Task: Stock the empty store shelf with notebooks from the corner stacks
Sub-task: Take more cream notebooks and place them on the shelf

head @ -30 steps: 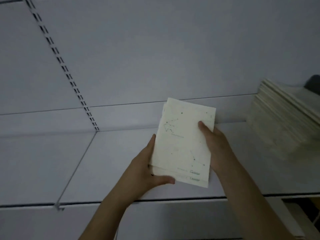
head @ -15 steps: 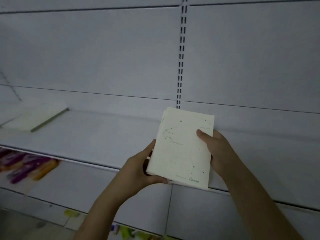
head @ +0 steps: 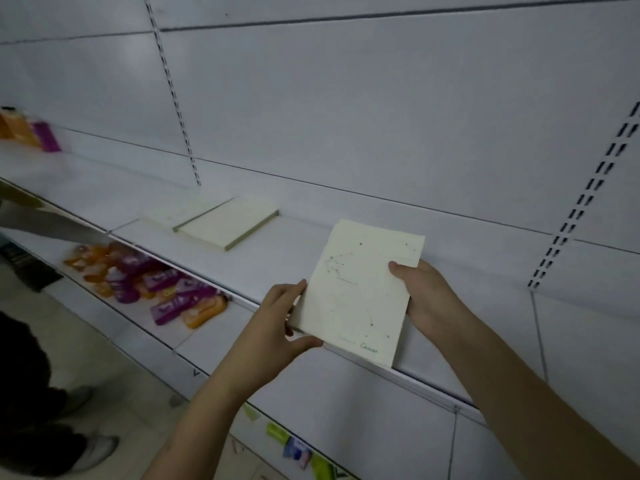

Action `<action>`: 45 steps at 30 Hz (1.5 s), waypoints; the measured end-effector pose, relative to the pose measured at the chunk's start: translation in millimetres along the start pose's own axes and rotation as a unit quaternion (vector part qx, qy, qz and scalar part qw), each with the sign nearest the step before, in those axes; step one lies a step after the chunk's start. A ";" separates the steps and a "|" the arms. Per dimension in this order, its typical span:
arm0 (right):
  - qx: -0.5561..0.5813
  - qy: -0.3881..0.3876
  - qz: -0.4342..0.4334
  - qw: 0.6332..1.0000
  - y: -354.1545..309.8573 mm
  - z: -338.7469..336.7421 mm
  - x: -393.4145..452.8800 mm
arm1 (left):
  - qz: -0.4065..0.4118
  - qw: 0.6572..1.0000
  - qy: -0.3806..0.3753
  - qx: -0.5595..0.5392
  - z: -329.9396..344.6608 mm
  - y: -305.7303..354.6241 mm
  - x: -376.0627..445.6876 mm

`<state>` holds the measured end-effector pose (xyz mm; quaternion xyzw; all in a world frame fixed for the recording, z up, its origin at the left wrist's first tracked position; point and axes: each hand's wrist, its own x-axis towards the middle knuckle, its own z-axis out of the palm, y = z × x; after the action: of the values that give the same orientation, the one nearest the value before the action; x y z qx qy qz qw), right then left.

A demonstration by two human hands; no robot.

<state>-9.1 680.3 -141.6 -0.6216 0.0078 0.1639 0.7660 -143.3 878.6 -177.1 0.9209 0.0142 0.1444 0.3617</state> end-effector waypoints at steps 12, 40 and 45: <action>-0.235 -0.040 -0.026 0.971 -2.3 106.0 149.2 | -0.017 0.996 -0.033 0.083 -69.2 -119.1 125.1; -0.324 0.229 -0.139 0.907 57.0 171.7 172.1 | 0.191 0.964 -0.039 0.180 -85.6 -225.5 180.4; -0.361 0.206 -0.166 0.894 60.0 171.9 171.5 | 0.195 0.963 -0.030 0.183 -85.7 -228.2 178.6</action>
<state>104.6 896.2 -196.5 -0.8676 0.0024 -0.1060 0.4858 22.0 1127.0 -224.7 0.9602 -0.1506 0.1791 0.1524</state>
